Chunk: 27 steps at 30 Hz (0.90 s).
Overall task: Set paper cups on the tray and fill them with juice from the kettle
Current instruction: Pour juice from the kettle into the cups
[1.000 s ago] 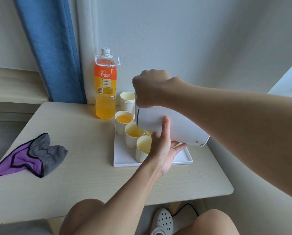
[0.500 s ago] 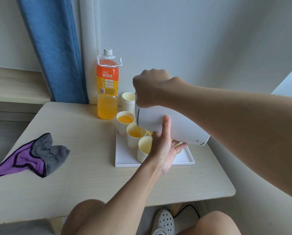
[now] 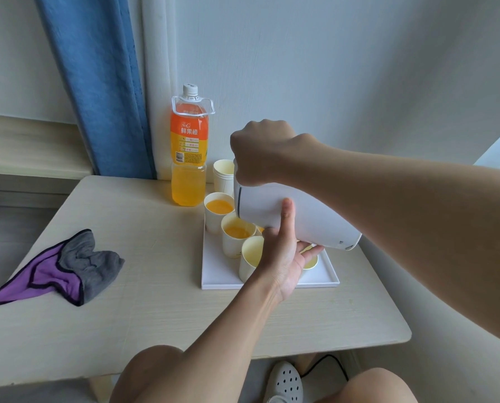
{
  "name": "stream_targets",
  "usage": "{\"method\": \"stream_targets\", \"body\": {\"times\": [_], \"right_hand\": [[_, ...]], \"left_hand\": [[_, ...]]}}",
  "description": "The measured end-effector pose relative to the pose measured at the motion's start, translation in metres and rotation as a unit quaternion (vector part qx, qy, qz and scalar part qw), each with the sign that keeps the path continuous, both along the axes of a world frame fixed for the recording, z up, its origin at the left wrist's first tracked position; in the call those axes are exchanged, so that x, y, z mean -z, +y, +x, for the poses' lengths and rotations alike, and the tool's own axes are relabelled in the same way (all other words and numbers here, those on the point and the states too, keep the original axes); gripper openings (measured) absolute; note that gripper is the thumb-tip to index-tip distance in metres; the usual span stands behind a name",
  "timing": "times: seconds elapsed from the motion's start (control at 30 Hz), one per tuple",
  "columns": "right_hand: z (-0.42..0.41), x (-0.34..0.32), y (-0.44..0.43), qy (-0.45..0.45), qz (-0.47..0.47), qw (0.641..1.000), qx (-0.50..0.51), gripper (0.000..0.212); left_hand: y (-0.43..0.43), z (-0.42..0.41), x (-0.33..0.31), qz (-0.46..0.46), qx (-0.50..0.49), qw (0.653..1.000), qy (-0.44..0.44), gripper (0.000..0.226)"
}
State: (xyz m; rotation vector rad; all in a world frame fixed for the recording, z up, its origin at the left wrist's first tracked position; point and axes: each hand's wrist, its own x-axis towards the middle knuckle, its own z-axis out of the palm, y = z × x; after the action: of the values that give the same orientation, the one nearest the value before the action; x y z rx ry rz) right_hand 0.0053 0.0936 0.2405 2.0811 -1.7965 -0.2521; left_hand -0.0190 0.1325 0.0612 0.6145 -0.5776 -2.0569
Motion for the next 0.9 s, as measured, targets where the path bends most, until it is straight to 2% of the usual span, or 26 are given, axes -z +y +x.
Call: {"method": "stream_targets", "body": {"times": [0.1, 0.3, 0.47, 0.77, 0.9], "right_hand": [[0.0006, -0.0006, 0.0004, 0.000, -0.001, 1.000, 0.000, 0.040], [0.0016, -0.0009, 0.0013, 0.000, -0.004, 1.000, -0.003, 0.041], [0.0021, -0.0021, 0.0022, 0.000, -0.003, 1.000, -0.007, 0.040], [0.0043, -0.0034, 0.0030, -0.004, 0.002, 1.000, -0.010, 0.038], [0.0042, -0.0032, 0.0021, -0.003, 0.003, 1.000, -0.010, 0.039]], "left_hand": [[-0.0003, -0.0006, 0.0004, -0.004, 0.001, 1.000, -0.005, 0.093], [-0.0002, 0.0003, 0.0017, -0.002, -0.003, 1.000, 0.003, 0.082], [-0.0008, 0.0011, 0.0012, -0.001, -0.006, 1.000, 0.000, 0.087], [-0.0013, 0.0011, -0.0005, 0.001, -0.007, 1.000, 0.002, 0.073], [-0.0017, 0.0017, -0.0017, 0.000, -0.006, 1.000, -0.008, 0.098]]}}
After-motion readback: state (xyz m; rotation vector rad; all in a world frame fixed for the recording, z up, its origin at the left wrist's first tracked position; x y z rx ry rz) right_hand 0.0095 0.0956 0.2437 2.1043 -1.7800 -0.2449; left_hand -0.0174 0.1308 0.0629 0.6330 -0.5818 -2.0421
